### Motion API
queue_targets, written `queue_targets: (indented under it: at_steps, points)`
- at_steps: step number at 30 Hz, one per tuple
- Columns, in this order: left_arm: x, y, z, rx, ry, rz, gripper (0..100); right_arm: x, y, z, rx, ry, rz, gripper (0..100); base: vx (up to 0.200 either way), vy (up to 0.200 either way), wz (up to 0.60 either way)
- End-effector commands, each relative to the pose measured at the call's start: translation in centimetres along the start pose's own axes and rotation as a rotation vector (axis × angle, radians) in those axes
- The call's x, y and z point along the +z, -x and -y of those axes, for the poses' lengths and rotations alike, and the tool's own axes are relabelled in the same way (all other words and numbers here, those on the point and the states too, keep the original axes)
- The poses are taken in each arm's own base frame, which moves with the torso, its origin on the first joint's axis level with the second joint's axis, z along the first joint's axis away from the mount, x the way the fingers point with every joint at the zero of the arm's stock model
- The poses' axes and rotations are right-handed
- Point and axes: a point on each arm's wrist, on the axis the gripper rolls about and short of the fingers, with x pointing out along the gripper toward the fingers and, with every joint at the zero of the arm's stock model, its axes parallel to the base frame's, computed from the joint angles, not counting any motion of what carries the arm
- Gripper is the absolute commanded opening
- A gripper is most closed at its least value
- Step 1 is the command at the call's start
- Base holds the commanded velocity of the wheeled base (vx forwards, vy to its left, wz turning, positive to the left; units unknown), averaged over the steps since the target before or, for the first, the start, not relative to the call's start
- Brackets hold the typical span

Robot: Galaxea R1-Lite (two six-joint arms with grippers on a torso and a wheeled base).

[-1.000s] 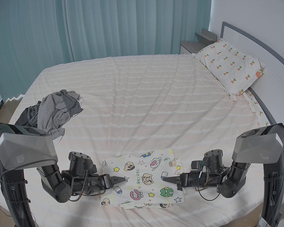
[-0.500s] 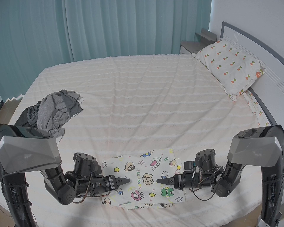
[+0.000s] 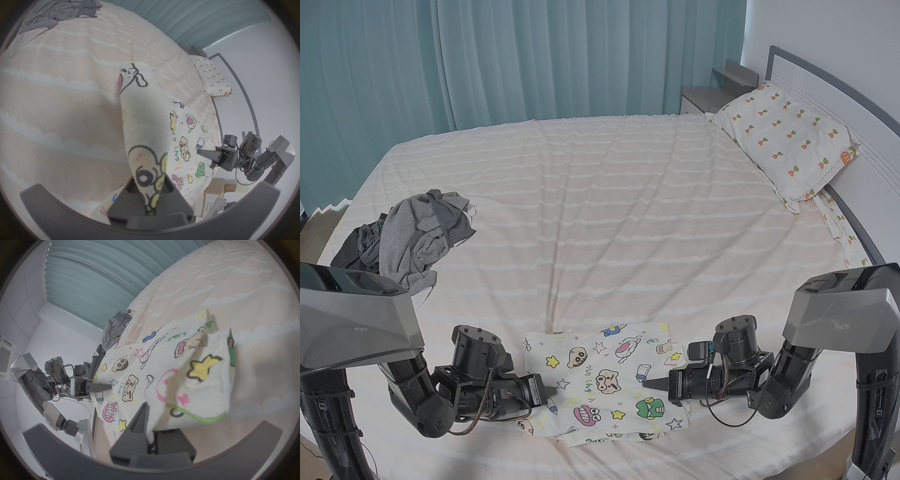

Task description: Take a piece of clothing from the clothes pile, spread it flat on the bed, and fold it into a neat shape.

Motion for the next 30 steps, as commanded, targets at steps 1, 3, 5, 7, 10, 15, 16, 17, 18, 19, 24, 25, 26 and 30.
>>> queue_targets:
  at_steps: [1,3,5,7,10,15,16,17,18,19,24,25,26,30]
  points:
    - [0.2,1.2,0.8,-0.024,-0.011,0.023,0,0.6,0.6,-1.0,0.02,0.016,0.022,0,0.0,0.0,0.0]
    - [0.1,1.7,1.0,-0.031,-0.015,0.026,0,0.7,1.0,-1.5,0.029,0.007,0.026,0,0.0,0.0,0.0]
    - [0.2,1.9,1.1,-0.036,-0.017,0.034,0,0.8,1.1,-2.1,0.041,-0.003,0.031,0,0.0,0.0,0.0]
    - [0.2,1.9,1.1,-0.035,-0.019,0.035,0,0.8,1.1,-2.1,0.044,-0.002,0.03,0,0.0,0.0,0.0]
    - [0.2,1.7,1.0,-0.025,-0.015,0.034,0,0.6,1.0,-2.0,0.04,-0.006,0.024,0,0.0,0.0,0.0]
    - [0.3,1.6,0.8,-0.02,-0.01,0.036,0,0.5,0.9,-1.9,0.037,-0.007,0.022,0,0.0,0.0,0.0]
    - [0.4,1.5,0.7,-0.017,-0.01,0.034,0,0.5,0.9,-1.9,0.036,-0.008,0.02,0,0.0,0.0,0.0]
    - [0.3,1.4,0.6,-0.016,-0.009,0.033,0,0.5,0.9,-1.9,0.035,-0.008,0.021,0,0.0,0.0,0.0]
    - [0.3,1.3,0.5,-0.014,-0.008,0.03,0,0.5,0.9,-1.9,0.034,-0.009,0.02,0,0.0,0.0,0.0]
    - [0.2,1.2,0.5,-0.011,-0.007,0.026,0,0.5,0.9,-1.9,0.034,-0.009,0.02,0,0.0,0.0,0.0]
    - [0.0,0.6,0.1,0.003,-0.003,0.011,0,0.4,0.9,-1.8,0.032,-0.009,0.016,0,0.0,0.0,0.0]
    - [0.0,0.5,0.0,0.004,-0.001,0.01,0,0.3,0.8,-1.8,0.031,-0.01,0.015,0,0.0,0.0,0.0]
    - [0.0,0.4,0.0,0.006,-0.002,0.008,0,0.3,0.8,-1.7,0.03,-0.011,0.014,0,0.0,0.0,0.0]
    - [-0.1,0.3,-0.2,0.012,0.001,0.003,0,0.2,0.7,-1.6,0.028,-0.008,0.01,0,0.0,0.0,0.0]
